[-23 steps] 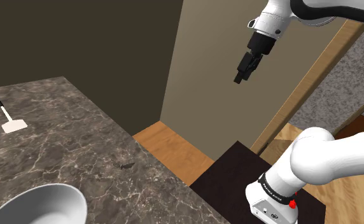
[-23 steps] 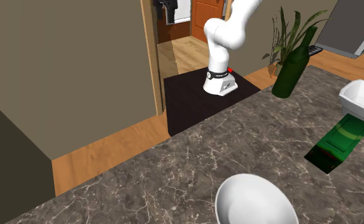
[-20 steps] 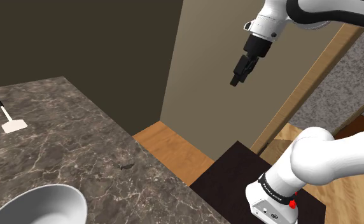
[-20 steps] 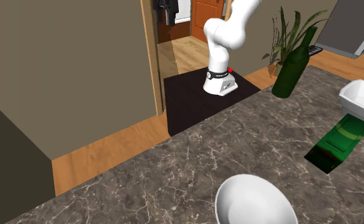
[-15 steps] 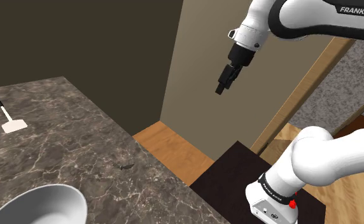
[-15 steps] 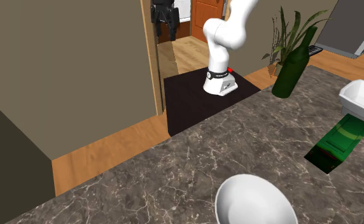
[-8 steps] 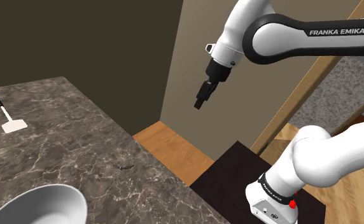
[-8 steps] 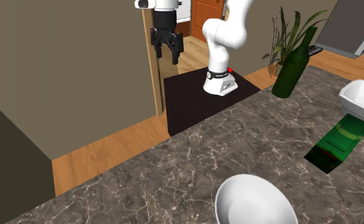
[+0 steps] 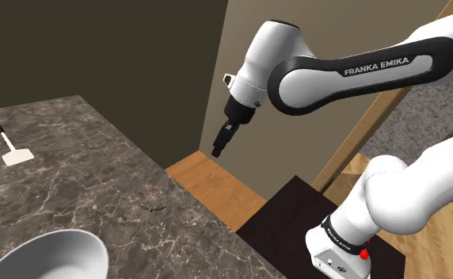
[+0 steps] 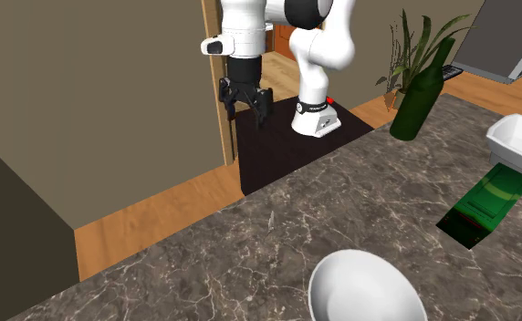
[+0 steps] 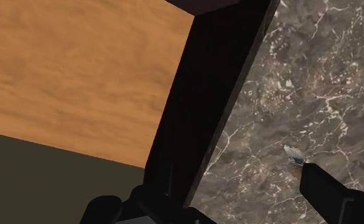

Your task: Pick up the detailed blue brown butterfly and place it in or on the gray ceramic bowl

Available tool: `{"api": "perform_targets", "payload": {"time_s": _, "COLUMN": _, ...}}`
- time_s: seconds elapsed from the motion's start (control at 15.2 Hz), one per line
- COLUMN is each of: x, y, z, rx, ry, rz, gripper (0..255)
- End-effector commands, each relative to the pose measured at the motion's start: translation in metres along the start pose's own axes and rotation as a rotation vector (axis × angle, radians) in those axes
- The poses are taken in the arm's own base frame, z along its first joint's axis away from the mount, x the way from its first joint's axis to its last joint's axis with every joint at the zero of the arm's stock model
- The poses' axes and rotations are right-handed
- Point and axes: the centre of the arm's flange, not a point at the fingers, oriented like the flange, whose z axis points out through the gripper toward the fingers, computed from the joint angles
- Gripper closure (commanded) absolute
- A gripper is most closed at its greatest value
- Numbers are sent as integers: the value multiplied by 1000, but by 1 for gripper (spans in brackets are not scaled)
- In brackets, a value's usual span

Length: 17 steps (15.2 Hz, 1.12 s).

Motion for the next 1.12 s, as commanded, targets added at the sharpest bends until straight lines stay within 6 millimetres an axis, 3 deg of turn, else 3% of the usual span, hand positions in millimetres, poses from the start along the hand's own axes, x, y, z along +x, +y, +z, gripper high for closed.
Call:
{"api": "perform_targets", "payload": {"time_s": 0.0, "x": 11, "y": -16, "z": 17, "rx": 3, "ry": 12, "rz": -33, "gripper": 0}}
{"api": "perform_targets", "payload": {"time_s": 0.92, "x": 68, "y": -137, "z": 136, "rx": 19, "ry": 79, "rz": -258, "gripper": 0}}
{"api": "perform_targets", "payload": {"time_s": 1.06, "x": 71, "y": -145, "z": 148, "rx": 19, "ry": 83, "rz": -272, "gripper": 0}}
